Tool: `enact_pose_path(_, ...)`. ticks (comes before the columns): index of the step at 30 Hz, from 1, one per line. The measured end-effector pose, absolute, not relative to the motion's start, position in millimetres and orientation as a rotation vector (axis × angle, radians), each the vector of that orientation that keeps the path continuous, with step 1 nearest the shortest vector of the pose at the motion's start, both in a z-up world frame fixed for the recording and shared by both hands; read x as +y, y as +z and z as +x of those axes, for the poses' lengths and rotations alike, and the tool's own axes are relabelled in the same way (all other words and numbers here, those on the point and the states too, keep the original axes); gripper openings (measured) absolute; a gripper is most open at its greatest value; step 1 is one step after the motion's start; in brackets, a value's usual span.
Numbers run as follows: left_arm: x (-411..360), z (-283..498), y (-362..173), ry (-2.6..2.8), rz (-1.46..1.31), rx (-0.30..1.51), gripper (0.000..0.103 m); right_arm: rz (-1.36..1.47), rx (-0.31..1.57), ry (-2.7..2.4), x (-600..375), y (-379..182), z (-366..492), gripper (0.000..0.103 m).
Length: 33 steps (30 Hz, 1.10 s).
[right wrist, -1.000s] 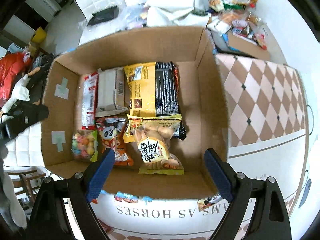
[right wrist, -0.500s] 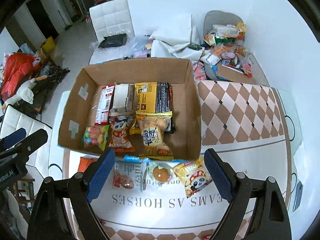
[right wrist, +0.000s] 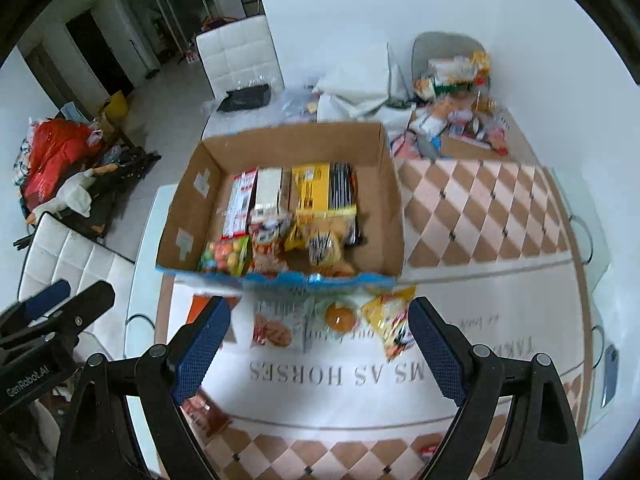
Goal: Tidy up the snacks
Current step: 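Grasp the cranberry oat cookie pack with the right tool while the left tool grasps the brown-red pastry pack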
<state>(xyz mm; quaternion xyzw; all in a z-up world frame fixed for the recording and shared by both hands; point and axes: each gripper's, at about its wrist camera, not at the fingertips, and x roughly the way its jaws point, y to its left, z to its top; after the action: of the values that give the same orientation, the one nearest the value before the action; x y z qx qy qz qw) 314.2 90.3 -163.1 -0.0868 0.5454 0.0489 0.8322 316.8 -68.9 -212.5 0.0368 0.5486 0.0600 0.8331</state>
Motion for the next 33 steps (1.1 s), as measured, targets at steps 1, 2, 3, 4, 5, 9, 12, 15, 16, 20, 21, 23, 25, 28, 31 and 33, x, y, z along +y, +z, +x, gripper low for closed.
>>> enact_pose_path(1, 94, 309, -172, 0.117, -0.198, 1.186, 0.087, 0.085, 1.183, 0.127, -70, -220, 315, 0.093)
enact_pose_path(2, 99, 304, -187, 0.14, -0.22, 1.227, 0.087, 0.1, 1.209, 0.126, -73, -229, 314, 0.093)
enact_pose_path(3, 104, 299, -200, 0.16, -0.245, 1.266, 0.087, 0.115, 1.238, 0.125, -76, -239, 312, 0.093)
enact_pose_path(4, 110, 294, -214, 0.177, -0.276, 1.306, 0.087, 0.123, 1.27, 0.124, -77, -251, 310, 0.093)
enact_pose_path(5, 117, 288, -233, 0.199, -0.318, 1.356, 0.087, 0.128, 1.297, 0.122, -78, -261, 309, 0.093)
enact_pose_path(9, 143, 264, -302, 0.282, -0.502, 1.524, 0.087, 0.129, 1.379, 0.115, -76, -303, 305, 0.093)
enact_pose_path(12, 162, 247, -353, 0.344, -0.698, 1.632, 0.087, 0.136, 1.434, 0.115, -74, -333, 308, 0.093)
enact_pose_path(15, 170, 236, -386, 0.376, -0.815, 1.69, 0.087, 0.142, 1.478, 0.117, -68, -360, 315, 0.093)
enact_pose_path(16, 170, 235, -393, 0.379, -0.829, 1.7, 0.087, 0.143, 1.49, 0.115, -66, -367, 318, 0.093)
enact_pose_path(20, 161, 239, -412, 0.377, -0.788, 1.721, 0.087, 0.168, 1.524, 0.116, -52, -393, 335, 0.093)
enact_pose_path(21, 158, 241, -415, 0.378, -0.766, 1.725, 0.087, 0.17, 1.526, 0.113, -46, -399, 340, 0.093)
enact_pose_path(23, 153, 244, -415, 0.387, -0.718, 1.715, 0.086, 0.179, 1.531, 0.113, -36, -409, 350, 0.093)
enact_pose_path(25, 146, 249, -413, 0.388, -0.652, 1.696, 0.081, 0.183, 1.536, 0.109, -23, -420, 359, 0.093)
enact_pose_path(28, 138, 252, -407, 0.397, -0.534, 1.681, 0.063, 0.162, 1.541, 0.097, -3, -435, 370, 0.093)
enact_pose_path(31, 132, 252, -405, 0.377, -0.466, 1.672, 0.059, 0.129, 1.554, 0.078, 14, -450, 378, 0.093)
enact_pose_path(33, 129, 250, -406, 0.369, -0.457, 1.672, 0.058, 0.097, 1.576, 0.063, 24, -461, 381, 0.093)
